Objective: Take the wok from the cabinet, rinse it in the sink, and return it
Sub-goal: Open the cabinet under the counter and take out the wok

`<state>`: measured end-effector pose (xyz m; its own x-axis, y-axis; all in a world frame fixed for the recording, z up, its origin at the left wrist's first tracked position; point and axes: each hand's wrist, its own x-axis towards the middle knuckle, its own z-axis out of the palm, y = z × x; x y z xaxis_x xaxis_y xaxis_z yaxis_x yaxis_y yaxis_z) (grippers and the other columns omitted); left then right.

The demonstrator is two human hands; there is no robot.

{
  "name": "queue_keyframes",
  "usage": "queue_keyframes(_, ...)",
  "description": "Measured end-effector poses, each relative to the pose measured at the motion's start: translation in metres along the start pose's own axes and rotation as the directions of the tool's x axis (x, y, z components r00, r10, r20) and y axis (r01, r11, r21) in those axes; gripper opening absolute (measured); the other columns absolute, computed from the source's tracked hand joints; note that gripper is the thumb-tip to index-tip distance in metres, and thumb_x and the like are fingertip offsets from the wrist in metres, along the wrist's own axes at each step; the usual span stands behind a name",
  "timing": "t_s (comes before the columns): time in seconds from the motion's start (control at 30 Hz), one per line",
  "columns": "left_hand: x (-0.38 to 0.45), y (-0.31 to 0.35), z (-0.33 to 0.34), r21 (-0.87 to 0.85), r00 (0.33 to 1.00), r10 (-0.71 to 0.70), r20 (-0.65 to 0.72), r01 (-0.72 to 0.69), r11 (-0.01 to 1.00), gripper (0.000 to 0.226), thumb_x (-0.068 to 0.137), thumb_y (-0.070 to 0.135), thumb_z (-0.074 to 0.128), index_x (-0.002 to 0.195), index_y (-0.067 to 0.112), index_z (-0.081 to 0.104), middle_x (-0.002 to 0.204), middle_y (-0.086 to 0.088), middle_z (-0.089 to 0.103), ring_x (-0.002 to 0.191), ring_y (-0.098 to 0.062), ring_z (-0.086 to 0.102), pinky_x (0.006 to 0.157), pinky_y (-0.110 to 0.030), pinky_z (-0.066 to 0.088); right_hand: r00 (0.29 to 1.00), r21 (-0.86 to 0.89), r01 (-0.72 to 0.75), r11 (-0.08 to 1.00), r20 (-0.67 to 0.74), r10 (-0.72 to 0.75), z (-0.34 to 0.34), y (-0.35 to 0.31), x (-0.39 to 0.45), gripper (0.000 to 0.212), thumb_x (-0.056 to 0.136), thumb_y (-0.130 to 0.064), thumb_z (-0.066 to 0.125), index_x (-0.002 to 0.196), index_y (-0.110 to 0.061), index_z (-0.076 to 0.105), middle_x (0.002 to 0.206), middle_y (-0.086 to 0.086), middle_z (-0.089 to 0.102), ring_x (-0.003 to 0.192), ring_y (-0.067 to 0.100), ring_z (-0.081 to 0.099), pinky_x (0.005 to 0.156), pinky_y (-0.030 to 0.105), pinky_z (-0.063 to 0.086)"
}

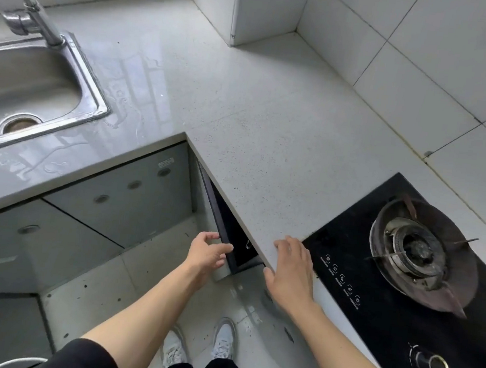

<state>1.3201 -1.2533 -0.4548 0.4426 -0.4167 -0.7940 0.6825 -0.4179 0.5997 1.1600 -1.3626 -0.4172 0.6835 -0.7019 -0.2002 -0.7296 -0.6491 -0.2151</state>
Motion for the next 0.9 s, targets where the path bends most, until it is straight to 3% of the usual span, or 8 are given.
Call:
queue_keyframes(0.1,-0.007,-0.002,-0.011,0.228,0.988,0.131,-0.088,-0.108,0.968,0.057,0.072,0.016,0.084,0.117,0.019,0.05,0.106,-0.007,0.065,0.095,-0.014,0.063,0.086,-0.035,0.055,0.999,0.026,-0.046,0.999,-0.027,0.046,0.003,-0.017,0.001,0.06,0.083,-0.027,0.069,0.134,-0.012,0.042,0.141,0.016,0.036,0.135,0.034,0.031,0.114,0.048,0.028)
queue_keyframes(0.23,-0.018,-0.011,-0.018,0.492,0.925,0.356,-0.134,-0.25,0.834,0.055,0.071,0.011,0.078,0.115,0.017,0.046,0.082,-0.004,0.063,0.072,-0.012,0.061,0.054,-0.014,0.044,0.998,0.026,0.055,0.998,0.01,-0.055,0.006,-0.042,0.0,0.061,0.087,-0.026,0.063,0.14,-0.015,0.036,0.15,0.017,0.027,0.141,0.033,0.022,0.117,0.046,0.022)
queue_keyframes(0.37,-0.019,-0.023,-0.033,0.591,0.873,0.472,-0.123,-0.317,0.742,0.046,0.071,0.012,0.068,0.111,0.02,0.047,0.094,0.003,0.058,0.087,-0.017,0.058,0.075,-0.029,0.052,0.98,0.033,0.192,0.981,0.051,-0.193,0.01,-0.065,-0.001,0.06,0.089,-0.026,0.059,0.142,-0.017,0.034,0.153,0.013,0.026,0.144,0.029,0.019,0.118,0.041,0.019)
queue_keyframes(0.43,-0.018,-0.029,-0.045,0.727,0.814,0.58,-0.037,-0.377,0.574,0.056,0.072,0.017,0.069,0.123,0.021,0.046,0.113,0.004,0.05,0.103,-0.017,0.05,0.088,-0.031,0.048,0.973,0.035,0.222,0.974,0.061,-0.224,0.012,-0.076,0.0,0.06,0.09,-0.027,0.059,0.143,-0.018,0.034,0.153,0.012,0.026,0.144,0.027,0.019,0.118,0.04,0.02)
queue_keyframes(0.5,-0.018,-0.031,-0.056,0.849,0.736,0.675,0.046,-0.384,0.362,0.069,0.068,0.015,0.07,0.132,0.019,0.045,0.127,0.002,0.046,0.11,-0.02,0.046,0.088,-0.034,0.049,0.967,0.04,0.237,0.971,0.086,-0.24,0.014,-0.087,0.003,0.061,0.091,-0.029,0.058,0.145,-0.018,0.032,0.155,0.011,0.024,0.145,0.026,0.017,0.118,0.04,0.02)
queue_keyframes(0.6,-0.021,-0.029,-0.073,0.927,0.686,0.713,0.142,-0.344,0.147,0.058,0.061,0.008,0.07,0.117,0.014,0.057,0.122,0.0,0.055,0.104,-0.025,0.054,0.068,-0.036,0.051,0.951,0.014,0.28,0.96,0.136,-0.279,0.015,-0.098,0.008,0.063,0.093,-0.031,0.055,0.148,-0.02,0.027,0.158,0.009,0.018,0.147,0.025,0.012,0.12,0.04,0.016)
queue_keyframes(0.7,-0.023,-0.03,-0.093,0.945,0.668,0.71,0.222,-0.327,0.011,0.048,0.059,0.005,0.072,0.106,0.013,0.063,0.113,0.0,0.062,0.099,-0.023,0.057,0.062,-0.032,0.048,0.939,-0.002,0.305,0.952,0.17,-0.3,0.015,-0.108,0.013,0.064,0.094,-0.031,0.054,0.15,-0.021,0.024,0.16,0.007,0.014,0.148,0.025,0.007,0.121,0.04,0.012)
queue_keyframes(0.9,-0.025,-0.021,-0.126,0.973,0.73,0.647,0.218,-0.211,-0.09,0.064,0.049,0.004,0.074,0.111,0.015,0.059,0.108,0.003,0.061,0.09,-0.024,0.053,0.06,-0.032,0.041,0.932,-0.054,0.326,0.944,0.187,-0.311,0.013,-0.12,0.028,0.067,0.094,-0.033,0.053,0.152,-0.024,0.02,0.162,0.008,0.007,0.149,0.026,0.002,0.119,0.039,0.009)
